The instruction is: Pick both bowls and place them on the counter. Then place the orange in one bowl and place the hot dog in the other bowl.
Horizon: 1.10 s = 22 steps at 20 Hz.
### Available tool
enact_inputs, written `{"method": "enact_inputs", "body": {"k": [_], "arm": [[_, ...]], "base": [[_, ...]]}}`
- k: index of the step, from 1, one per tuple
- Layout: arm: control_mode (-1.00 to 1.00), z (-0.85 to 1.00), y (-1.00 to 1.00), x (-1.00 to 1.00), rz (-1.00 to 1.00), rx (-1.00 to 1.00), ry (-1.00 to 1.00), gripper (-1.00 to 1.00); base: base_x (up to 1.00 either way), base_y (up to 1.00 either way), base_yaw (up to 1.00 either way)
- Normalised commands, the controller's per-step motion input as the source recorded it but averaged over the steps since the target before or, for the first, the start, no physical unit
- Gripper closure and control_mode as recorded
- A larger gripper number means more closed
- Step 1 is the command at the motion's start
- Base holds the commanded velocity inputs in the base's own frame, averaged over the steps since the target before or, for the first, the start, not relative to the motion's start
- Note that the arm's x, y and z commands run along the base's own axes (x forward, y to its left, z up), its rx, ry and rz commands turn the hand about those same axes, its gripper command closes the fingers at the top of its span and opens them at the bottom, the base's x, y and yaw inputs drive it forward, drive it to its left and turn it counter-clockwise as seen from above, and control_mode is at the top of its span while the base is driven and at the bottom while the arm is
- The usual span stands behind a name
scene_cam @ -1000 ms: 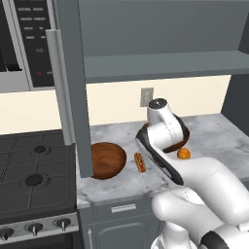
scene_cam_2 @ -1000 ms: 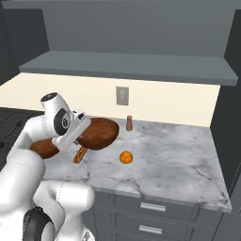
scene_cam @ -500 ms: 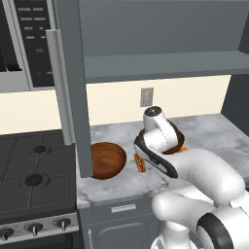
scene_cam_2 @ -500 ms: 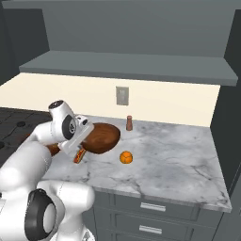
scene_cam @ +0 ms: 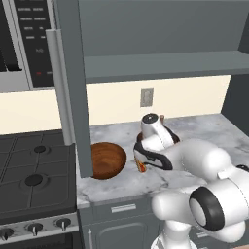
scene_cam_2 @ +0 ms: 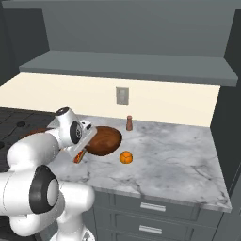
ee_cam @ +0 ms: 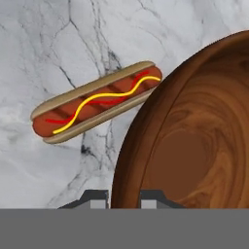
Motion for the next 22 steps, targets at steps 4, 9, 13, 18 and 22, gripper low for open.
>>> {"method": "enact_inputs", "body": {"k": [4, 9, 13, 18, 22], "arm": [[-1.00, -0.28, -0.01, 0.34, 0.00, 0.00, 0.00, 1.00], [-1.00, -0.25, -0.05, 0.36, 0.00, 0.00, 0.00, 1.00], [-1.00, -0.11, -0.05, 0.19, 0.00, 0.02, 0.00, 1.00], [-1.00, -0.01, -0.02, 0.00, 0.00, 0.02, 0.00, -1.00], [-1.00, 0.00, 0.00, 0.00, 0.00, 0.01, 0.00, -1.00]], "base": [[0.00, 0.00, 0.00], [0.00, 0.00, 0.00], [0.00, 0.00, 0.00], [0.00, 0.00, 0.00], [0.00, 0.00, 0.00]]}}
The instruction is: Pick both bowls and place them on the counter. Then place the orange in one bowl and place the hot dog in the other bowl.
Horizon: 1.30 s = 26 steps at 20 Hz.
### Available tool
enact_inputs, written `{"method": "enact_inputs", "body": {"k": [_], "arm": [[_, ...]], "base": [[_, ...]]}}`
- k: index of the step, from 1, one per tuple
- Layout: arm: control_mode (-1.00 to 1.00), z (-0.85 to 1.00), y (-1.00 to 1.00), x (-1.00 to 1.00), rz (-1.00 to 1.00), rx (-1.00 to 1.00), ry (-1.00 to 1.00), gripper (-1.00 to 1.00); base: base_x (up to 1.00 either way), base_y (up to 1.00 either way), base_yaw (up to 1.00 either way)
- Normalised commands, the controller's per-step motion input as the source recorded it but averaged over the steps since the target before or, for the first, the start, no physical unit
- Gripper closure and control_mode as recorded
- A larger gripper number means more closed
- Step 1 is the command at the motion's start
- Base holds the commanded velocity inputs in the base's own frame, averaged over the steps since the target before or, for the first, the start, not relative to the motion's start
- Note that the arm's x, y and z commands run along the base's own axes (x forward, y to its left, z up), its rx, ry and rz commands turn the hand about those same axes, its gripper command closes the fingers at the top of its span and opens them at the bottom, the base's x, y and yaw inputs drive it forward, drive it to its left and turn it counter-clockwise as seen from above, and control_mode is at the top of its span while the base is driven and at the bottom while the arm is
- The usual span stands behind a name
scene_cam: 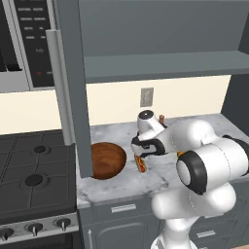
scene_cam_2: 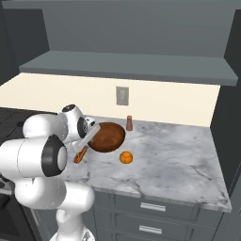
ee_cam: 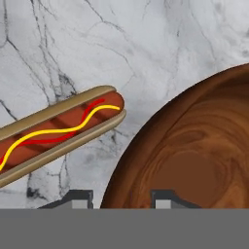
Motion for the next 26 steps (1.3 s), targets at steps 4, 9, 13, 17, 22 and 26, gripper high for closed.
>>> {"method": "enact_inputs", "body": {"k": [4, 9, 13, 17, 22, 26], "arm": [[-1.00, 0.00, 0.05, 0.00, 0.00, 0.01, -0.05, -1.00], [-1.00, 0.04, 0.13, -0.06, -0.03, 0.02, -0.08, -1.00], [-1.00, 0.15, 0.17, -0.29, -0.05, 0.08, -0.10, -1.00], [-1.00, 0.24, 0.12, -0.35, -0.07, 0.15, -0.09, -1.00], [-1.00, 0.17, 0.03, -0.45, -0.09, 0.21, -0.06, -1.00], [-1.00, 0.01, 0.02, -0.53, -0.14, 0.27, -0.01, -1.00]], "base": [[0.00, 0.00, 0.00], [0.00, 0.00, 0.00], [0.00, 0.00, 0.00], [0.00, 0.00, 0.00], [0.00, 0.00, 0.00], [0.00, 0.00, 0.00]]}}
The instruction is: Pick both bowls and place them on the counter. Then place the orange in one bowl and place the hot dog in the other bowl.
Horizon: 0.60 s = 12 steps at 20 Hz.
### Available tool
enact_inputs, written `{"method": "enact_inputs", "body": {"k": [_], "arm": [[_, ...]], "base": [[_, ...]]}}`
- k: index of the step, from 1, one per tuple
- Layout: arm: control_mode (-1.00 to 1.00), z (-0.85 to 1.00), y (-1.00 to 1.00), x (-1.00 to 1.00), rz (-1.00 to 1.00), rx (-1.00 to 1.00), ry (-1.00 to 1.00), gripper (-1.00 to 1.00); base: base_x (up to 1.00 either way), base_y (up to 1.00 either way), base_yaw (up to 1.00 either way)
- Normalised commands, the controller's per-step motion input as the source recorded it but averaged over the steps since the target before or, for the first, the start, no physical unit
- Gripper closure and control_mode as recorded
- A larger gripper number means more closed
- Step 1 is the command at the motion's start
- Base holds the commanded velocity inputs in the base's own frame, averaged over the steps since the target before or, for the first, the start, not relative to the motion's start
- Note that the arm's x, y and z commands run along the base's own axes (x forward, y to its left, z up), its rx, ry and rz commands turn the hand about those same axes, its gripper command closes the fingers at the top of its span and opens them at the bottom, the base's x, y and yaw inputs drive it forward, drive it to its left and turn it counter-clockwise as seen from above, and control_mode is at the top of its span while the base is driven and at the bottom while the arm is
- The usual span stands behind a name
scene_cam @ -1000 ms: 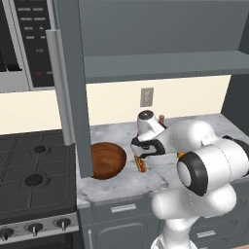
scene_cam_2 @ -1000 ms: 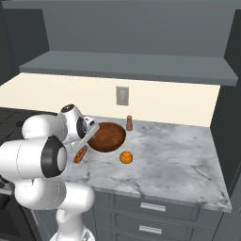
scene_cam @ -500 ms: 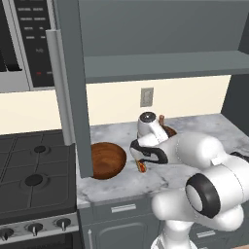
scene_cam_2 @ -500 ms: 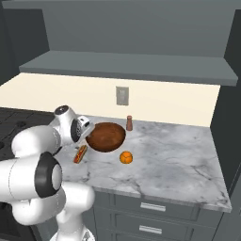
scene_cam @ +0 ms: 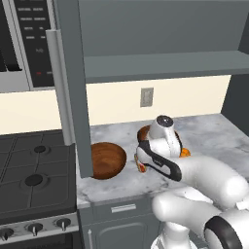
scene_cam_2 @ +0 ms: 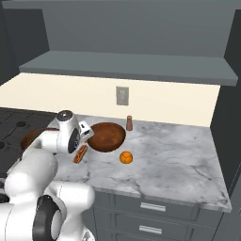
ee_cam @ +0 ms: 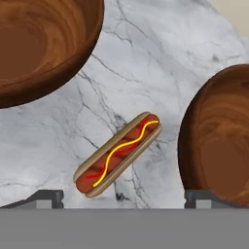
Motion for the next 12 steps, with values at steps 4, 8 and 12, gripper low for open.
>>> {"method": "enact_inputs", "body": {"k": [4, 8, 12], "arm": [[-1.00, 0.00, 0.01, -0.56, -0.23, 0.24, 0.00, -1.00], [-1.00, 0.00, 0.02, -0.41, -0.30, 0.19, 0.00, -1.00], [-1.00, 0.00, 0.06, -0.18, -0.37, 0.11, 0.00, -1.00]], "base": [[0.00, 0.00, 0.00], [0.00, 0.00, 0.00], [0.00, 0.00, 0.00]]}}
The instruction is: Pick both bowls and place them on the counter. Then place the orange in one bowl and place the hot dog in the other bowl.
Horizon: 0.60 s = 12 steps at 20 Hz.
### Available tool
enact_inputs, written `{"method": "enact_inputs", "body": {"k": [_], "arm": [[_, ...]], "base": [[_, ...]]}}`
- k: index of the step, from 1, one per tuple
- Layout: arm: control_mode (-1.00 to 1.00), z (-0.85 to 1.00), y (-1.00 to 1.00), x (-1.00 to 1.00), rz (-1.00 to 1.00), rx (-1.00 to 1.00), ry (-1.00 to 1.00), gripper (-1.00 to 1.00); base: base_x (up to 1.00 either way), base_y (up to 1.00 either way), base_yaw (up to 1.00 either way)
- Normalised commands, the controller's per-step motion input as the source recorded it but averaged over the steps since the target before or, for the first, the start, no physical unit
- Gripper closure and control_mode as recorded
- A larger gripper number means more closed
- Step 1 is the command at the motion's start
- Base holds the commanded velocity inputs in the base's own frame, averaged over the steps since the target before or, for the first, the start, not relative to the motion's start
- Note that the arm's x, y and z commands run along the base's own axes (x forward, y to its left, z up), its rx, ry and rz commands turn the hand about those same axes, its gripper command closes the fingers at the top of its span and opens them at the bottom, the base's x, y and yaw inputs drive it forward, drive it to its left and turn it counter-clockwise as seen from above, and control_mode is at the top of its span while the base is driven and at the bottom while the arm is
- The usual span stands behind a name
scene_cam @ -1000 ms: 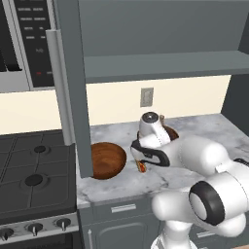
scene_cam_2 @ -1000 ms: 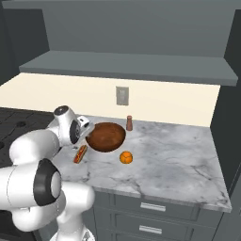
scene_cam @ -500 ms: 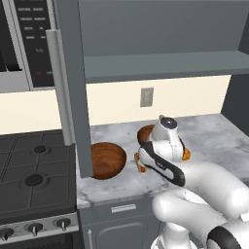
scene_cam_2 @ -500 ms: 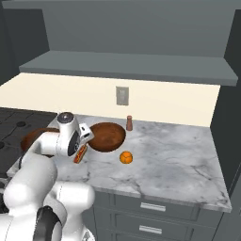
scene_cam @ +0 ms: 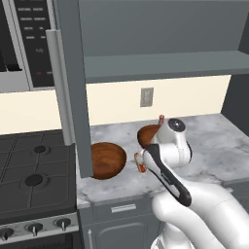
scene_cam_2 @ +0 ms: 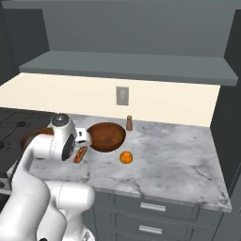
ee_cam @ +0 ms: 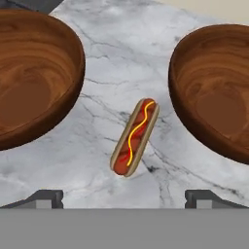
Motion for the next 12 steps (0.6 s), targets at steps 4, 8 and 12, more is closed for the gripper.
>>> {"method": "enact_inputs", "body": {"k": [4, 8, 12], "arm": [[-1.00, 0.00, 0.02, -0.02, -0.37, 0.06, 0.00, -1.00], [-1.00, -0.03, 0.03, 0.00, -0.28, 0.00, 0.01, -1.00], [-1.00, -0.23, 0.00, 0.01, -0.10, 0.00, 0.06, -1.00]], "base": [[0.00, 0.00, 0.00], [0.00, 0.00, 0.00], [0.00, 0.00, 0.00]]}}
